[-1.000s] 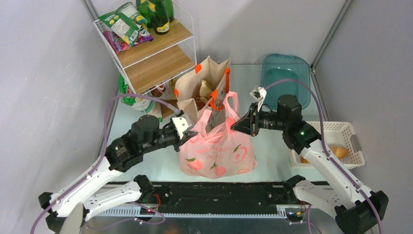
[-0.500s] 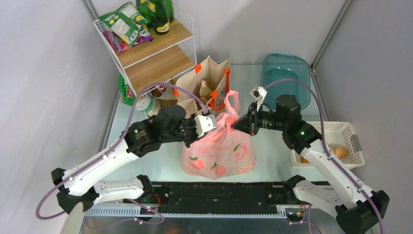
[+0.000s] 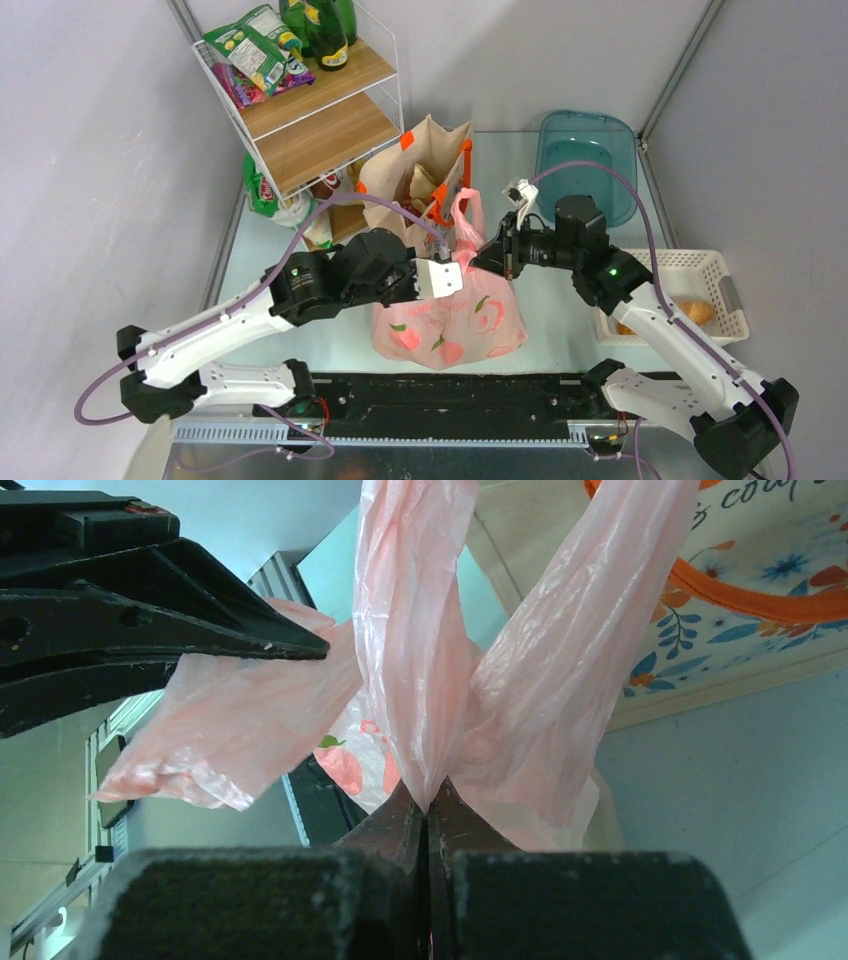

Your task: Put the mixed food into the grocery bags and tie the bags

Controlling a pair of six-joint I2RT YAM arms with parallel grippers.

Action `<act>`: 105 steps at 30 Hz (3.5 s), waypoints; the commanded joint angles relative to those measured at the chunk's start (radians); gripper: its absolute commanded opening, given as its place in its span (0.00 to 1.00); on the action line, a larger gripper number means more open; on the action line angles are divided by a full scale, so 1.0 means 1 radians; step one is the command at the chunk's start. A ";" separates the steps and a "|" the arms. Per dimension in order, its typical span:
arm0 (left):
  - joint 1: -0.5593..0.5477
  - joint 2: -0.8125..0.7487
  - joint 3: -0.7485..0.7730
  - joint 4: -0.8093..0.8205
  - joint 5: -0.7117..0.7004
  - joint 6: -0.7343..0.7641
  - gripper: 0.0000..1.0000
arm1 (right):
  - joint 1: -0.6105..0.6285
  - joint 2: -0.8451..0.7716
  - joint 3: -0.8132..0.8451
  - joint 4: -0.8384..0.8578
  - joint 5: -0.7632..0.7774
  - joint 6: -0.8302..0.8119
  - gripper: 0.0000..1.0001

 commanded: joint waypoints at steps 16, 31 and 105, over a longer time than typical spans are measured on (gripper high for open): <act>-0.027 0.057 0.059 -0.012 -0.090 0.038 0.00 | -0.009 0.008 0.064 -0.052 -0.161 -0.014 0.23; -0.050 0.091 0.060 -0.016 -0.097 0.031 0.00 | -0.086 -0.014 0.040 -0.076 -0.250 0.015 0.53; 0.284 0.155 0.204 0.467 0.426 -0.815 0.88 | 0.051 -0.175 -0.020 -0.184 -0.085 -0.238 0.00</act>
